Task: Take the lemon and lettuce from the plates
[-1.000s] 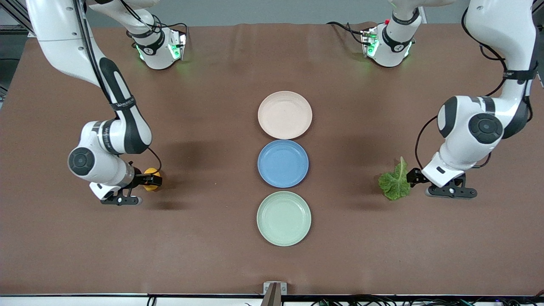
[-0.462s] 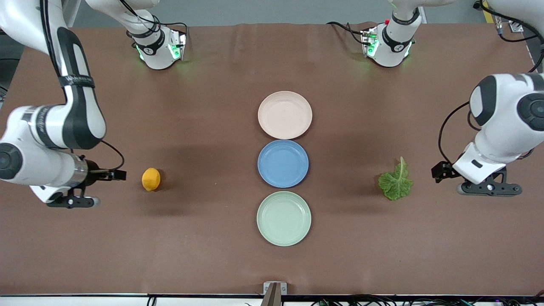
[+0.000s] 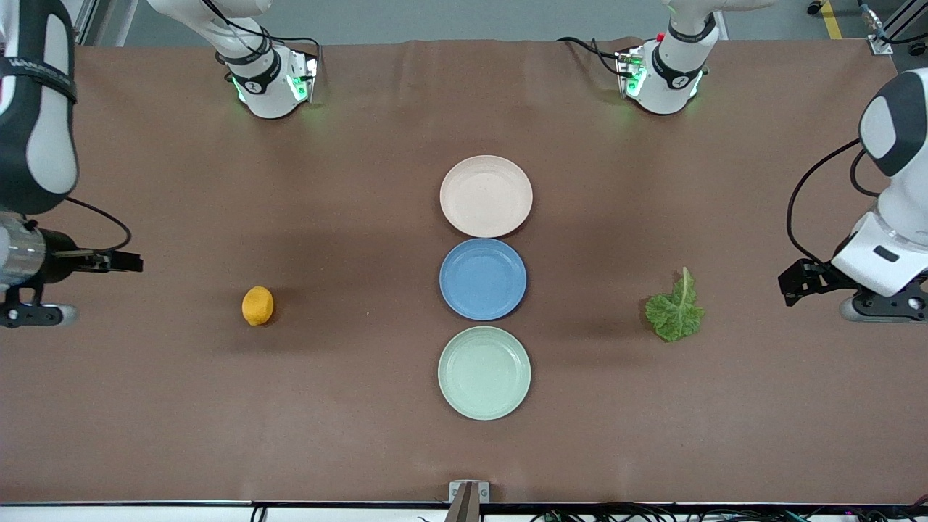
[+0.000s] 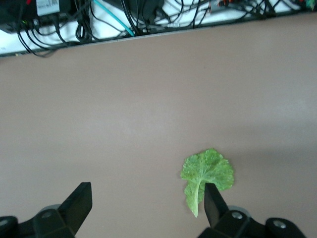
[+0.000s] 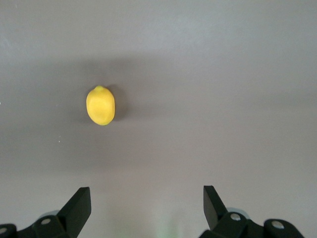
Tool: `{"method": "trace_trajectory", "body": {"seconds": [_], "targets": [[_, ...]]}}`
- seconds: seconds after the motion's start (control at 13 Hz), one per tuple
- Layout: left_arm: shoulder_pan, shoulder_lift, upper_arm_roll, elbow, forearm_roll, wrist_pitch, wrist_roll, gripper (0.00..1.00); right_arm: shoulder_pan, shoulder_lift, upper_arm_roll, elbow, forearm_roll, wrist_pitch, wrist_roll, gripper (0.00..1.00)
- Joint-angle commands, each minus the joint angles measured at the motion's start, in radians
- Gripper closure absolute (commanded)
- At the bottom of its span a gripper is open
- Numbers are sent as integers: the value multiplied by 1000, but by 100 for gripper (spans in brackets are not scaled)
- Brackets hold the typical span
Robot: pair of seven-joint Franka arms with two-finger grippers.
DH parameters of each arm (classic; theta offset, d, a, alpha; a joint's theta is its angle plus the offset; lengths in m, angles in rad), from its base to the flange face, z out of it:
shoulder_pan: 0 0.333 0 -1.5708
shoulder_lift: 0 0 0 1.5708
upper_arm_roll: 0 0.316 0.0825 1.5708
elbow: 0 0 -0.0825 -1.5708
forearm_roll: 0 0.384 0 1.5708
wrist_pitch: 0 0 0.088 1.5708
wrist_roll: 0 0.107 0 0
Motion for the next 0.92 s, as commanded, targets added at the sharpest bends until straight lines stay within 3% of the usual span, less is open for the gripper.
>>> {"method": "trace_trajectory", "body": {"seconds": [0.0,0.46,0.62,0.85], "targets": [[9,-63,-5,22,-33,-68,35,0,-14,5,13,65,-12,-28,-4,0],[6,-183,-9,27,-86,-345,42,0,-17,-38,18,48,32,-50,-1,0],[7,-223,-5,16,-141,-418,42,0,-11,-117,18,-78,32,-30,0,0],[7,-275,-6,-25,-180,-465,29,0,-5,-284,18,-324,32,114,-1,0]]}}
